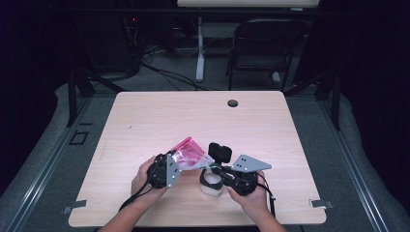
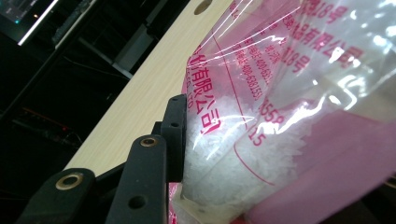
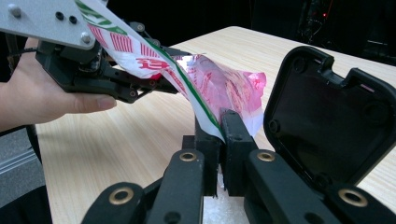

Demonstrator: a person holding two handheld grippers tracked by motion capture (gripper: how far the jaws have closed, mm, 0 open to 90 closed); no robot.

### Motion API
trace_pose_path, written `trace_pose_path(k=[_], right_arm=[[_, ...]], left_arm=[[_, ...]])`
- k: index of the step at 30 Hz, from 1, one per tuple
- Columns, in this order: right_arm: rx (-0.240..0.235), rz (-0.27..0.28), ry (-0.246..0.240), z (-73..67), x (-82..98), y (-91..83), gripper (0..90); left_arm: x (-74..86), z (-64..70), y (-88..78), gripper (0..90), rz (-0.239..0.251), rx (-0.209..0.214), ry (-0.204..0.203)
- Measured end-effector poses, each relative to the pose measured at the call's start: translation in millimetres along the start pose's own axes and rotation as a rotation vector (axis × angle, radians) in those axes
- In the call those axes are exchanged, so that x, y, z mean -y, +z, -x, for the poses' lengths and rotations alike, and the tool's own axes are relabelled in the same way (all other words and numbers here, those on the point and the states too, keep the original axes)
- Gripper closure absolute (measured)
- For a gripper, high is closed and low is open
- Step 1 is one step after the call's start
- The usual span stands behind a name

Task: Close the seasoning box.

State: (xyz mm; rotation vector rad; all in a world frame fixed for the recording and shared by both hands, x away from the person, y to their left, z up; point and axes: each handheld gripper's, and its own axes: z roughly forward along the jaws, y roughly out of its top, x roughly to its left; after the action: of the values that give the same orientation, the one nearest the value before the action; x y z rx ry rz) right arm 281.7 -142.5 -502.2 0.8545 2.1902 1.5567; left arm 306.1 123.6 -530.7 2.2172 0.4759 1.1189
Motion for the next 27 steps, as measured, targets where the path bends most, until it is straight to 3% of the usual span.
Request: trace_pose_path(k=[15,27], right_arm=[[-0.005,-0.018,0.0,-0.1,0.6,4.3,86.5],[-0.026,-0.023,-0.001,0.2,-1.9,12.8,86.4]], left_arm=[[8.7,2.0,6.7,67.7,-0.005,0.053,-0.05],[21.3,5.8,14.1,67.9,-0.006,0.106,-0.15]])
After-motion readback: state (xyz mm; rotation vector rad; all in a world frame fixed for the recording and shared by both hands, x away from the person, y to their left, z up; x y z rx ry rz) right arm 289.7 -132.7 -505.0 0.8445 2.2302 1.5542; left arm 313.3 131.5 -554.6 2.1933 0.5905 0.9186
